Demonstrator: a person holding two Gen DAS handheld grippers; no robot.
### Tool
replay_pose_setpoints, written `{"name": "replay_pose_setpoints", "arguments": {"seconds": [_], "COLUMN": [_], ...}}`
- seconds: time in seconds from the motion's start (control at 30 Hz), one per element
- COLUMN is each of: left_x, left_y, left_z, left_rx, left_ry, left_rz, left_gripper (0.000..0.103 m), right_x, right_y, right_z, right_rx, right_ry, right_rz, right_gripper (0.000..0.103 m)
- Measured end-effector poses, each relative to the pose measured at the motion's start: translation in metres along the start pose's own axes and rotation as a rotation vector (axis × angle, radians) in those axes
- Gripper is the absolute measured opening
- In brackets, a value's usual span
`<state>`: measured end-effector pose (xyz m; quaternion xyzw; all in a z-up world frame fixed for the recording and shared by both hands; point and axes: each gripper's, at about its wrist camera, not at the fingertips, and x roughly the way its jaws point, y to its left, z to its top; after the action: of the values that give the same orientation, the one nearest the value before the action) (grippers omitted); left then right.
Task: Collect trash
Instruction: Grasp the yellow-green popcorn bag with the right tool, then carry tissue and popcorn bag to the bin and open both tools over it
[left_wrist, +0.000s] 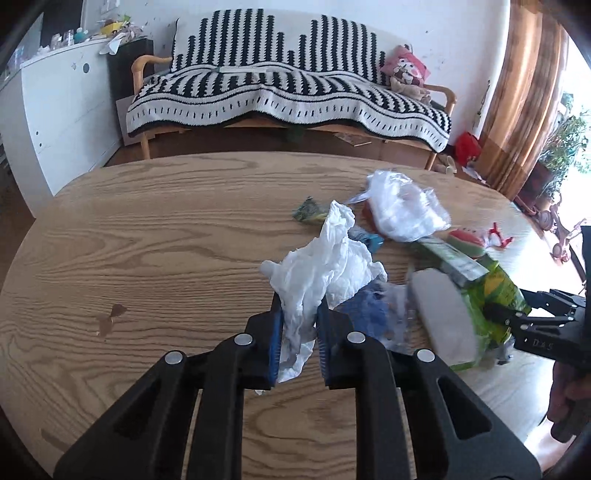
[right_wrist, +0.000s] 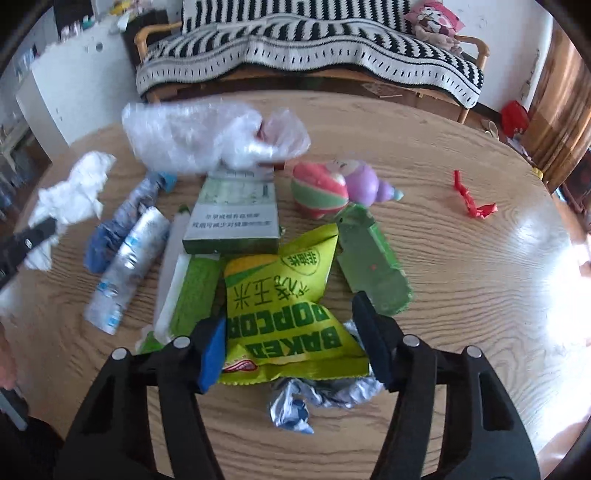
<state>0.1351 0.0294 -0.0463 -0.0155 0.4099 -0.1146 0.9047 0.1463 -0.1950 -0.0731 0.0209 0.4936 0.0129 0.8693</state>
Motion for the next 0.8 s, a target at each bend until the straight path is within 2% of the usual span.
{"name": "replay_pose_setpoints", "arguments": {"seconds": [0.23,0.43,0.6,0.8], "left_x": [-0.012,-0.024,-0.030,-0.038], "left_y": [-0.026,-0.063,-0.117,-0.214], "left_z": [-0.001,0.001,0.001,-0.012], "left_rx": [0.025,0.043,0.098,0.203], "left_ry": [-0.017,-0.033,-0.046,-0.043], "left_rz": [-0.023,-0.077,-0.137,-0.257], "left_gripper": [0.016,0.016,0.016,0.016], "right_x": [-0.044,-0.076,-0.101,-0.135], "right_y": [-0.027,-0.062,-0.115,-0.198], "right_z": [-0.004,-0.029,-0.061,-0.115], "right_rx": [0.038,0.097,0.171,0.305], "right_ry": [-0.086,-0.134,-0.158,-0.184], "right_rz": [0.032,0.039,0.006,-0.062], "right_gripper": [0.062,0.062,0.062,0.062]}}
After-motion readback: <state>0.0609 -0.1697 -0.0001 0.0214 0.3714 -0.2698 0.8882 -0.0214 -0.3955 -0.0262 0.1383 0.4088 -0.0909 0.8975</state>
